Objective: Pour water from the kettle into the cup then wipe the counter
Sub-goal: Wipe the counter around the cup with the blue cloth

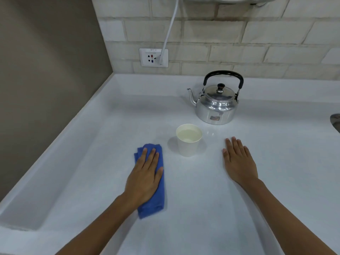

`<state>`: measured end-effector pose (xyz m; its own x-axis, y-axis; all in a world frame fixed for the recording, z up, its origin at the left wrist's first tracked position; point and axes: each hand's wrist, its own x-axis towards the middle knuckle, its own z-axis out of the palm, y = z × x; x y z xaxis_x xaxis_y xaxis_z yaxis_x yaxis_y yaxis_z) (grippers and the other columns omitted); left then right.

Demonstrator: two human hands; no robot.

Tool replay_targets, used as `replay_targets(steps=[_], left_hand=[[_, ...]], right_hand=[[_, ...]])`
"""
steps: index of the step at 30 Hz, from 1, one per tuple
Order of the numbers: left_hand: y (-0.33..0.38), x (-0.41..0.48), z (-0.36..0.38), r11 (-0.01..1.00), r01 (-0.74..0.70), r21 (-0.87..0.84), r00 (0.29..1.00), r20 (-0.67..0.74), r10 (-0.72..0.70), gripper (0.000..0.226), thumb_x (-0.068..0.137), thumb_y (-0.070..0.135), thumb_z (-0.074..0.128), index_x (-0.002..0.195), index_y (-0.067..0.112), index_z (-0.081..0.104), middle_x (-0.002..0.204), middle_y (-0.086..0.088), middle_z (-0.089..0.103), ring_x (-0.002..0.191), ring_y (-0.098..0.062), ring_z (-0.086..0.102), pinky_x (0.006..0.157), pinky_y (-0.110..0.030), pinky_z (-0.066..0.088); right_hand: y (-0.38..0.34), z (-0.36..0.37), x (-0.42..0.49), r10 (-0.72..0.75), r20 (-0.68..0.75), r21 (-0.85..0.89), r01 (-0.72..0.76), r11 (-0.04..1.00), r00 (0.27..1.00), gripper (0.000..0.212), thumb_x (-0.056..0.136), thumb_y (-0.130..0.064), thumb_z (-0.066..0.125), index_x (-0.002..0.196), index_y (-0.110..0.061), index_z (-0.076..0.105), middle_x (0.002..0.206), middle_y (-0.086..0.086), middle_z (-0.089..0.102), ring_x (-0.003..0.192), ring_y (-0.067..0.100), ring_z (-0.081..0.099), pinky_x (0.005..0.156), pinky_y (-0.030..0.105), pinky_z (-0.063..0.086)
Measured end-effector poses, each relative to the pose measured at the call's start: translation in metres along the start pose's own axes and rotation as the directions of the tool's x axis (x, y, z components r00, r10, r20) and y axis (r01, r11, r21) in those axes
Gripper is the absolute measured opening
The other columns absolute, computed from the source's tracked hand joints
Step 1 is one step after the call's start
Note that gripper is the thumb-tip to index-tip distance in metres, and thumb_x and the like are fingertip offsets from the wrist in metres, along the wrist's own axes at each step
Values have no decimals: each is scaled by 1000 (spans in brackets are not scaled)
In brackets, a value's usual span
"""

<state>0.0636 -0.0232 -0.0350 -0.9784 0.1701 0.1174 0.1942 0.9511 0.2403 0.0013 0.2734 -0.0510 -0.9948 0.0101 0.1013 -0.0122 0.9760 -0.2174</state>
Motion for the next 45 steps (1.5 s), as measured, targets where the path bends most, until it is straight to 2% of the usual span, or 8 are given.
replay_targets(steps=[5,9,14,23,29,34,40,45], left_hand=[[32,40,7,996,-41,-85,999,-32,38,50,99,27,21,144,7,9,156,-6,8,144,-19,-6,114,-23,-10],[19,9,11,975,-155,-156,988,-47,150,50,99,31,21,143,16,5,150,11,-5,138,-8,-21,107,-11,-20],[-16,-3,3,954,-230,-192,972,-1,234,50,96,37,25,141,27,4,149,19,0,140,-2,-12,111,-12,-11],[-28,113,9,979,14,-201,1000,23,-9,50,98,28,30,143,12,17,156,0,13,143,-15,-5,114,-24,-3],[-8,113,15,945,-222,-239,970,40,238,48,99,24,27,144,12,16,156,1,11,137,-5,-15,109,-13,-11],[-38,88,11,912,-353,-209,926,58,372,47,98,33,23,143,26,11,149,20,4,134,11,-18,108,-7,-12],[-52,139,9,966,-245,-78,966,66,250,48,98,32,24,144,26,11,154,13,7,141,-7,-9,115,-23,-2],[-33,191,24,973,-226,-54,970,74,230,49,99,30,22,145,19,12,156,4,9,143,-16,-7,113,-24,-4]], right_hand=[[0,-1,-1,-5,1,4,5,1000,1000,50,99,-30,19,145,-13,10,156,10,10,144,23,7,118,39,9],[2,-1,-1,-11,6,8,11,1000,1000,50,98,-31,18,145,-15,9,156,8,10,144,21,6,118,37,8],[3,1,-1,-14,8,-7,14,1000,1000,50,98,-31,18,145,-16,8,156,7,9,144,20,5,118,37,8],[0,3,2,7,0,-48,-7,999,1000,51,97,-32,15,145,-17,3,157,6,6,144,19,3,118,36,6],[1,0,1,-9,-9,-20,9,1000,1000,51,97,-31,18,145,-17,6,157,6,8,144,19,4,117,36,7],[1,0,0,-12,4,-22,12,1000,1000,53,95,-38,6,144,-18,-2,155,0,-2,142,13,-5,118,34,3],[-3,1,0,9,-16,-28,-10,1000,1000,57,91,-40,-3,143,-18,0,152,-2,-3,143,15,0,119,35,5],[-5,0,0,18,-12,-8,-18,1000,1000,62,82,-44,-10,140,-22,-6,152,-4,-3,138,7,-8,117,32,2]])
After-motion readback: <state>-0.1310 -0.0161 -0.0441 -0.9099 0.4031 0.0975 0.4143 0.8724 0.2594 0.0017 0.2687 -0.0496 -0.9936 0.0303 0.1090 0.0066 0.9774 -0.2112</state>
